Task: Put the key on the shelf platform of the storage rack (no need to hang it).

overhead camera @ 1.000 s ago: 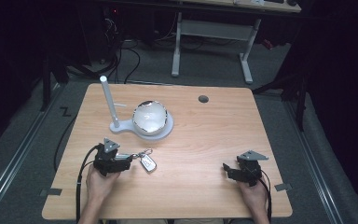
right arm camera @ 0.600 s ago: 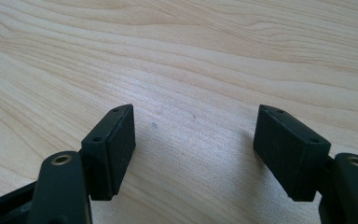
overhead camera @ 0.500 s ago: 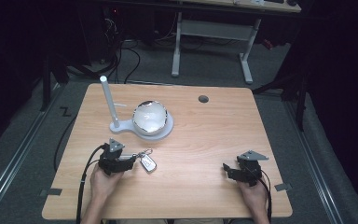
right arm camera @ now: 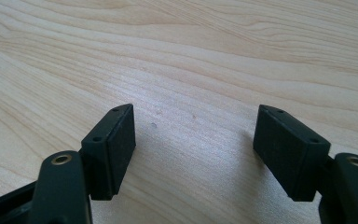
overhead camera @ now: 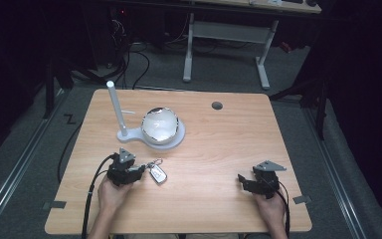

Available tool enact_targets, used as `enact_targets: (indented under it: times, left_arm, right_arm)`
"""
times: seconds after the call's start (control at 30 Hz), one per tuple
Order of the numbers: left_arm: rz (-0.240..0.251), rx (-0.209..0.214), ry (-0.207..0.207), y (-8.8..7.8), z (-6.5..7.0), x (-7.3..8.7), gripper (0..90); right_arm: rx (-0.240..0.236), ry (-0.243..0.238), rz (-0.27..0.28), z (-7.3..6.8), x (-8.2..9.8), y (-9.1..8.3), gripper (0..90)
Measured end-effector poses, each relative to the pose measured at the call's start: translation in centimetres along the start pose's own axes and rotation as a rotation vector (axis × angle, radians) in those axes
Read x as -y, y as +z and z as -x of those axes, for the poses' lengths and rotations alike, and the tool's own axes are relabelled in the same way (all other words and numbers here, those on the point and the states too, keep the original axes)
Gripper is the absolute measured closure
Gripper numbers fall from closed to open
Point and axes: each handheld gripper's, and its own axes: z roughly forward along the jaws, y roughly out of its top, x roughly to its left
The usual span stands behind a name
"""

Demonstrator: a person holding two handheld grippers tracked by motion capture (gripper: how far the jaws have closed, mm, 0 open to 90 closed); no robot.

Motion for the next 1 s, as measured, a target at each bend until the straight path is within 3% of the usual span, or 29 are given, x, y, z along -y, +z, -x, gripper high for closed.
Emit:
enact_targets:
  times: [0.2, 0.5, 0.77, 1.0]
  left_arm:
    - [-0.001, 0.017, 0.003, 0.2, 0.3, 0.0, 53.4]
    - [-0.026, 0.03, 0.044, 0.8, 1.2, -1.1, 60.0]
    - [-0.038, 0.03, 0.043, 0.9, 1.4, -1.1, 69.9]
    - [-0.049, 0.034, 0.042, 0.8, 1.4, -1.2, 71.8]
  right_arm:
    - [0.001, 0.002, 0.0, 0.0, 0.0, 0.0, 30.1]
    - [0.004, 0.003, 0.001, 0.0, 0.0, 0.0, 30.1]
    - [0.004, 0.003, 0.001, 0.0, 0.0, 0.0, 30.1]
    - [0.004, 0.002, 0.001, 0.0, 0.0, 0.0, 30.0]
